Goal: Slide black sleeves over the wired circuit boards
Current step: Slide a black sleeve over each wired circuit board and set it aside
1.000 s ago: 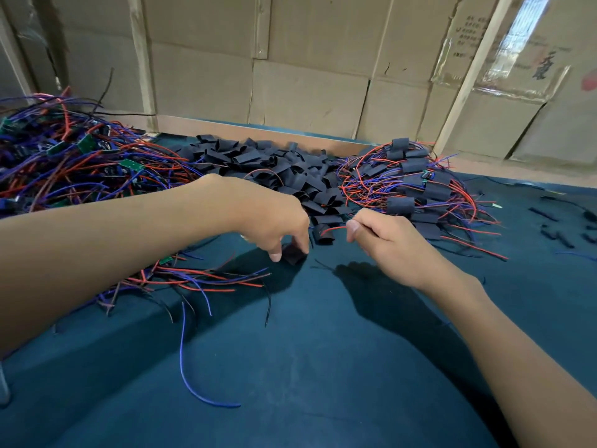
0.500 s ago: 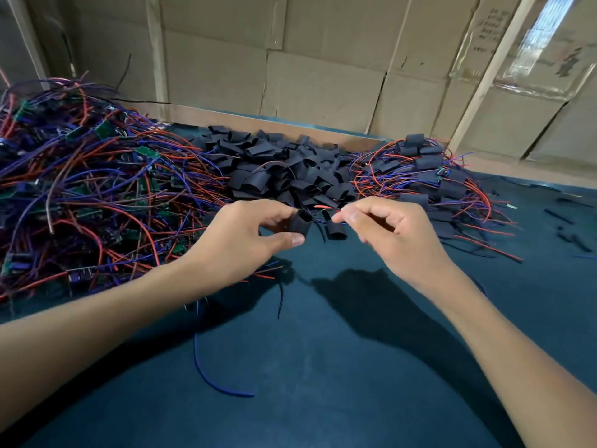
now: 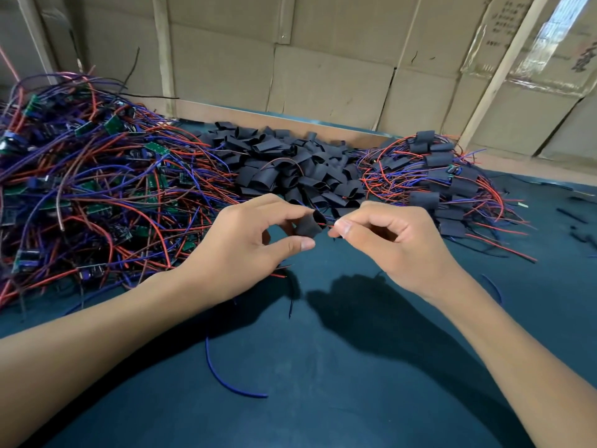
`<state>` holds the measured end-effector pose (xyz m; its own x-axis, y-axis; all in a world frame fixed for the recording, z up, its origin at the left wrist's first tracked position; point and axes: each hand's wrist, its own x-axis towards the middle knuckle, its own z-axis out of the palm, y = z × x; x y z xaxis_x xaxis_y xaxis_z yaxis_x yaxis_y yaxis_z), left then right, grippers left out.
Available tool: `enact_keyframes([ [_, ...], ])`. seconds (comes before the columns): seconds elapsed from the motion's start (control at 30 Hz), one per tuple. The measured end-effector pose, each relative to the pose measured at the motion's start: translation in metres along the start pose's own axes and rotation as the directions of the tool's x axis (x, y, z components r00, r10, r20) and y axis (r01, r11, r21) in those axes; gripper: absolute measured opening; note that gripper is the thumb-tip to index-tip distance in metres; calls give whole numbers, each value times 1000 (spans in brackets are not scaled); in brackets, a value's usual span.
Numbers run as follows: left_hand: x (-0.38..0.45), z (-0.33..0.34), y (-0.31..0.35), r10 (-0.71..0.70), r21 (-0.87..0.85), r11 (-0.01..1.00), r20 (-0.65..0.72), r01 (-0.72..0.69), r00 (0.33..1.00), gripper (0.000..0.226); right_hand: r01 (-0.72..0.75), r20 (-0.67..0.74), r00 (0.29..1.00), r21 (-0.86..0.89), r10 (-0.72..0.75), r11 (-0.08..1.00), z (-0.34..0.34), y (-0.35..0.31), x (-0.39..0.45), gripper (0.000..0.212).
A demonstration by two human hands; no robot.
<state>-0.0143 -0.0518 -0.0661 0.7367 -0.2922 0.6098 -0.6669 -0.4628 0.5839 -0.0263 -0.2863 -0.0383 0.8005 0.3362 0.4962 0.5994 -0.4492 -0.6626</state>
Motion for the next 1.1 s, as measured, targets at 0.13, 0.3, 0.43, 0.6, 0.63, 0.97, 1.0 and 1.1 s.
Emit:
enact_keyframes([
  [0.13,-2,-2,4,155,83,984,14,-156,988,24,-18,54,998,-51,21,999,6,0,-2,15],
  [0.3,6,-10,3,157,153,978,-117,-138,981,13,-141,146,978,-71,150,987,3,4,1,13],
  [0.43,10,-21,-4,54,162,987,-196,-22,979,13,-180,180,958,-225,222,958,-3,20,-1,9],
  [0.6,13,-27,-19,22,239,971,-147,13,989,13,-257,22,965,-144,263,956,-8,28,1,12],
  [0.63,12,-28,-23,35,299,954,-92,-6,995,15,-267,5,963,-109,269,958,-7,28,2,14],
  [0.97,9,-20,-14,296,571,766,96,-296,950,32,-214,20,974,386,224,897,-4,15,5,15],
  [1.0,8,-19,-12,293,569,771,81,-286,953,34,-203,43,978,412,203,888,-3,13,5,18],
  [1.1,7,-17,-3,303,560,778,64,-286,951,36,-179,69,984,466,167,867,2,6,5,25],
])
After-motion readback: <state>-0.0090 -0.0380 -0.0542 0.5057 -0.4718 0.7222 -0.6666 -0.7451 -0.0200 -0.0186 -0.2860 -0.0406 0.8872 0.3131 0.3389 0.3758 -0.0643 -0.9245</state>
